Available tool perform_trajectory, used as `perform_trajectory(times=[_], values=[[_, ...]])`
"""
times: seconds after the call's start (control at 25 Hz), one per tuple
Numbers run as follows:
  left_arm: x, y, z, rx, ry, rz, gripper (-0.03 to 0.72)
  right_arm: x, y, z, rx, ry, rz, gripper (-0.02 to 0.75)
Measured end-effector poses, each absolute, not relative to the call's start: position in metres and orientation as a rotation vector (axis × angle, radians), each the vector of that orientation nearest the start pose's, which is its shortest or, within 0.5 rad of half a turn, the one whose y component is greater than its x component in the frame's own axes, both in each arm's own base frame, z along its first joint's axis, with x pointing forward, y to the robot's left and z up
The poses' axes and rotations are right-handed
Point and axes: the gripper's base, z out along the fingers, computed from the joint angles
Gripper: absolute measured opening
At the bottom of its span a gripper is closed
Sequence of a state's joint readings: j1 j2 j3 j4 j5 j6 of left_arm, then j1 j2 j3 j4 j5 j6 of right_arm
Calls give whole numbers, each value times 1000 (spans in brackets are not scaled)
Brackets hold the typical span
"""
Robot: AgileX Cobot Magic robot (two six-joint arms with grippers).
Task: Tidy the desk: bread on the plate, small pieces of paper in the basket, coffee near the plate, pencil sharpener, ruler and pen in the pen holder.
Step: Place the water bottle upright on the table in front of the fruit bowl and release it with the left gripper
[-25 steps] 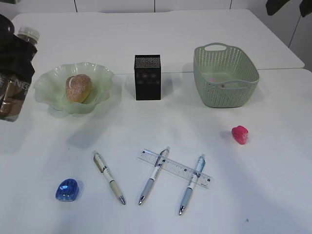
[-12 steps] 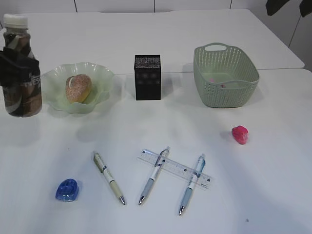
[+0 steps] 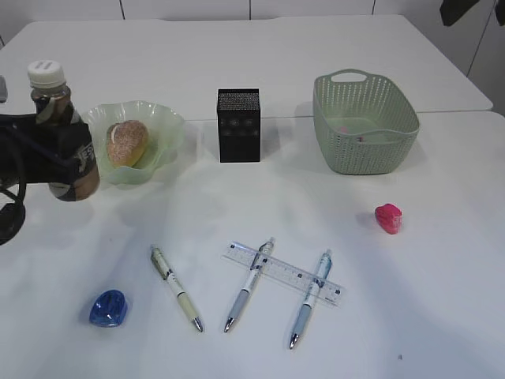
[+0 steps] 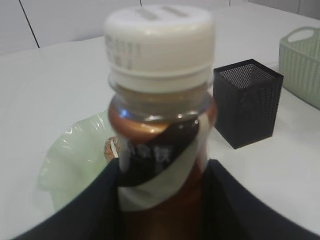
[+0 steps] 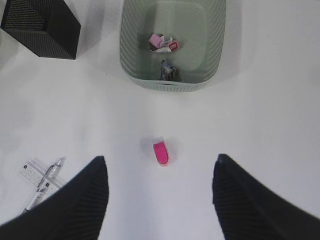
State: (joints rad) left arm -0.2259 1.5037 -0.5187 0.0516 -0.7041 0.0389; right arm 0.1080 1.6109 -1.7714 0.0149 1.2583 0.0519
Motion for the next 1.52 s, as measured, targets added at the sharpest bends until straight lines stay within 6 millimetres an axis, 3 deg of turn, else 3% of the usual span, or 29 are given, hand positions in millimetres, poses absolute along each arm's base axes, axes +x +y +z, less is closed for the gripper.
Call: perform_trajectory(times=[0.28, 0.56, 0.84, 1.52], values=[[291, -63, 181, 172, 1684, -124, 326, 334, 37, 409, -73, 2582, 74, 512], [298, -64, 152, 165, 1688, -111, 326, 334, 37, 409, -73, 2582, 74, 512], [301, -58, 119, 106, 1789, -68, 328, 334, 37, 409, -73, 2582, 71, 512], [308, -61, 109, 91, 1794, -90, 337, 334, 37, 409, -77, 2582, 70, 512]])
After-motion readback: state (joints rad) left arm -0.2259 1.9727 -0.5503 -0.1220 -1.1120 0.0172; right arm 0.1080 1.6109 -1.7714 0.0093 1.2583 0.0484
